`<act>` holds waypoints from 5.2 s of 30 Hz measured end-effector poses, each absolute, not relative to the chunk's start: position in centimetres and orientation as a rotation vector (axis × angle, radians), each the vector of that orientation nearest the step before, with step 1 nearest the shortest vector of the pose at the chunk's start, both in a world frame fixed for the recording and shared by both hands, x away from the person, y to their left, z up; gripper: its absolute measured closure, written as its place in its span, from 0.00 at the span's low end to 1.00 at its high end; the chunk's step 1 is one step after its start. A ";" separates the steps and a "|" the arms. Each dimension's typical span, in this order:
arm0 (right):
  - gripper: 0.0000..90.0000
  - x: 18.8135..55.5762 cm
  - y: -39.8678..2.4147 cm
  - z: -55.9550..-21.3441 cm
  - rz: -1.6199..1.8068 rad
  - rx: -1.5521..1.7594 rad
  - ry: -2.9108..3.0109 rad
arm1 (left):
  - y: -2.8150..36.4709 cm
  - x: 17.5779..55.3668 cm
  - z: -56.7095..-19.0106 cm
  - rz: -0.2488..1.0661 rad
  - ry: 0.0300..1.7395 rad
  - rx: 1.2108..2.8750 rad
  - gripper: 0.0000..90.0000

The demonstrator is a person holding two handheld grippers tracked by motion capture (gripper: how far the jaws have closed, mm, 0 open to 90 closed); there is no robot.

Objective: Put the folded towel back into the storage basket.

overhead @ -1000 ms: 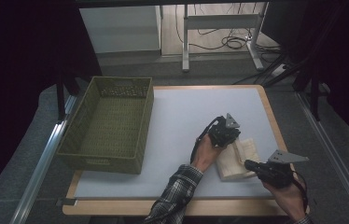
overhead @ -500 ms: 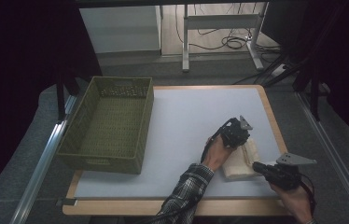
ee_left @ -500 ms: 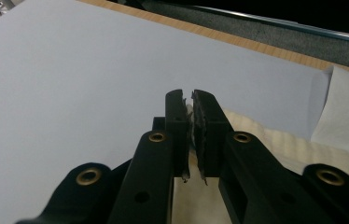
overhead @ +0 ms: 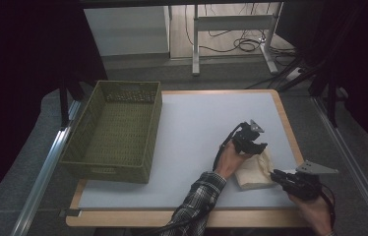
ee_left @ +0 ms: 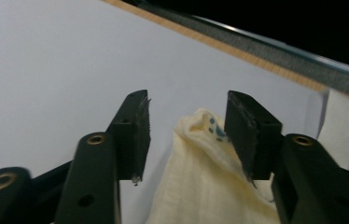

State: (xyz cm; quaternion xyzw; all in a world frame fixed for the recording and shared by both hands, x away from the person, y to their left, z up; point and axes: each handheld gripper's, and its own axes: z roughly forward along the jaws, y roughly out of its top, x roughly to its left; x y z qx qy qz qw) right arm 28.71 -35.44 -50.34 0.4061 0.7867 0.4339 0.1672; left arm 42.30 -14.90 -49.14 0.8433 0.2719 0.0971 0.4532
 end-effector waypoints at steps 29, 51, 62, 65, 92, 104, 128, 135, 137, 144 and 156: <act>0.60 30.0 -36.0 -51.9 1.051 1.236 2.274 | -6.1 39.7 -50.8 0.276 0.745 2.167 0.49; 0.93 30.4 -35.5 -51.8 1.098 1.345 2.348 | -6.0 40.8 -53.2 0.087 0.784 2.158 0.94; 0.93 30.3 -35.1 -50.8 1.145 1.300 2.317 | -5.4 40.2 -50.7 0.187 0.743 2.128 0.96; 0.93 30.3 -34.9 -50.1 1.168 1.283 2.307 | -5.0 40.2 -50.0 0.210 0.733 2.127 0.96; 0.93 32.2 -30.6 -47.2 1.293 1.162 2.332 | 0.3 39.7 -45.6 0.336 0.791 2.122 0.95; 0.92 32.9 -27.4 -46.3 1.310 1.092 2.346 | 3.1 39.5 -44.1 0.397 0.832 2.121 0.95; 0.92 35.7 -19.0 -43.6 1.403 0.981 2.390 | 10.4 39.5 -39.5 0.570 0.921 2.107 0.95; 0.92 36.3 -16.4 -42.9 1.406 0.938 2.403 | 12.8 39.6 -39.0 0.595 0.968 2.084 0.95; 0.92 36.5 -15.7 -42.7 1.405 0.929 2.402 | 13.3 39.6 -38.9 0.604 0.976 2.081 0.95; 0.92 36.8 -13.5 -42.3 1.415 0.899 2.404 | 15.2 39.7 -38.3 0.645 1.000 2.076 0.95; 0.92 37.4 -9.4 -40.9 1.464 0.845 2.405 | 19.0 39.0 -36.8 0.735 1.057 2.047 0.95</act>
